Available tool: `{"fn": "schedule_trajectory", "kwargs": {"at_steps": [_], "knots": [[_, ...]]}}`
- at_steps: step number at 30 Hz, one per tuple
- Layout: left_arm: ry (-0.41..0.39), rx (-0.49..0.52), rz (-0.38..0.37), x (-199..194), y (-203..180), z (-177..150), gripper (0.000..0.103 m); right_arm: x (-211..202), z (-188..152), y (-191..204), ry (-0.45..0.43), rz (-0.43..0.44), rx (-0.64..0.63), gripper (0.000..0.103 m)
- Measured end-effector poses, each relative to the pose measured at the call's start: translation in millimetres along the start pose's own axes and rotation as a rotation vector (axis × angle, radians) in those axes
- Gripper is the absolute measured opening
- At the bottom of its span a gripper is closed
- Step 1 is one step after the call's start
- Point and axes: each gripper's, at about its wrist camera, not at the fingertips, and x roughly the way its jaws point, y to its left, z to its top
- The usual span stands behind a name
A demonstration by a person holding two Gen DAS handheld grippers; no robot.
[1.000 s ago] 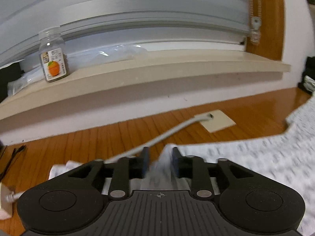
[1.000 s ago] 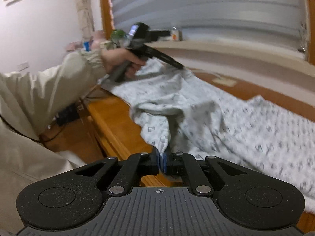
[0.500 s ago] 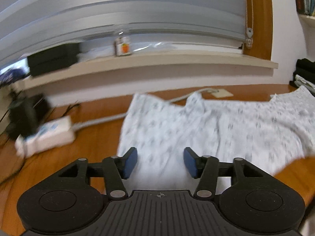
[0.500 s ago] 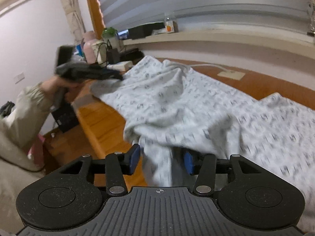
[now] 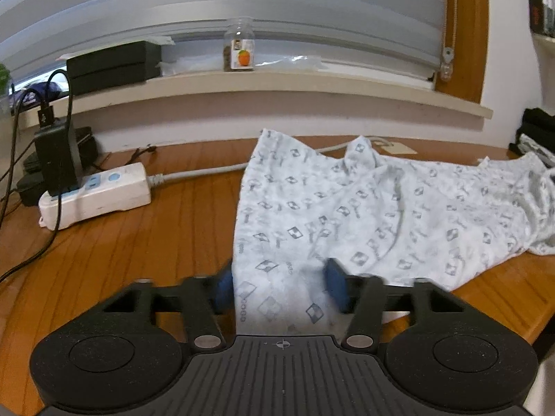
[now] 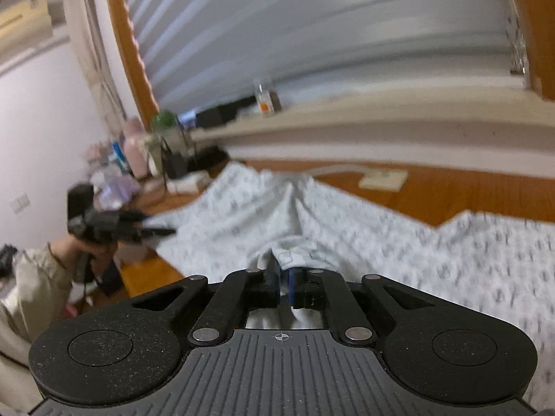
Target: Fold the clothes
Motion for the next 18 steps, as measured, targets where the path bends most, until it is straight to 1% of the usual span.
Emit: {"fn": "schedule_trajectory", "kwargs": {"at_steps": [1,2,3,6,8,9,11,14,18], "knots": [[-0.006,-0.004,-0.002,-0.3,0.4,0.5,0.028,-1.7,-3.5,2.0,0.009,0.000,-0.008,0.012],[-0.020,-0.011,0.001,-2.1,0.7,1.3,0.025,-3.5,-6.8,4.0,0.017,0.002,-0.017,0.017],[-0.035,-0.025,-0.001,-5.2,2.0,2.7,0.024,-5.0,-9.2,6.5,0.026,0.008,-0.026,0.023],[-0.091,-0.085,-0.011,-19.0,8.9,10.0,0.024,-8.0,-14.4,14.9,0.057,0.029,-0.053,0.032],[-0.104,-0.101,-0.027,-26.5,12.4,15.4,0.024,-7.5,-16.4,22.4,0.072,0.045,-0.082,0.034],[-0.109,-0.108,-0.035,-30.2,14.1,18.0,0.024,-6.9,-17.1,26.8,0.081,0.058,-0.100,0.038],[-0.093,-0.091,-0.023,-28.7,13.3,20.6,0.024,-4.2,-18.9,37.6,0.102,0.070,-0.150,0.044],[-0.063,-0.076,-0.011,-21.7,11.8,20.4,0.025,3.9,-20.8,49.2,0.135,0.082,-0.199,0.044],[-0.035,-0.076,0.006,-13.3,14.1,11.9,0.027,13.2,-20.5,59.5,0.171,0.063,-0.242,0.044]]}}
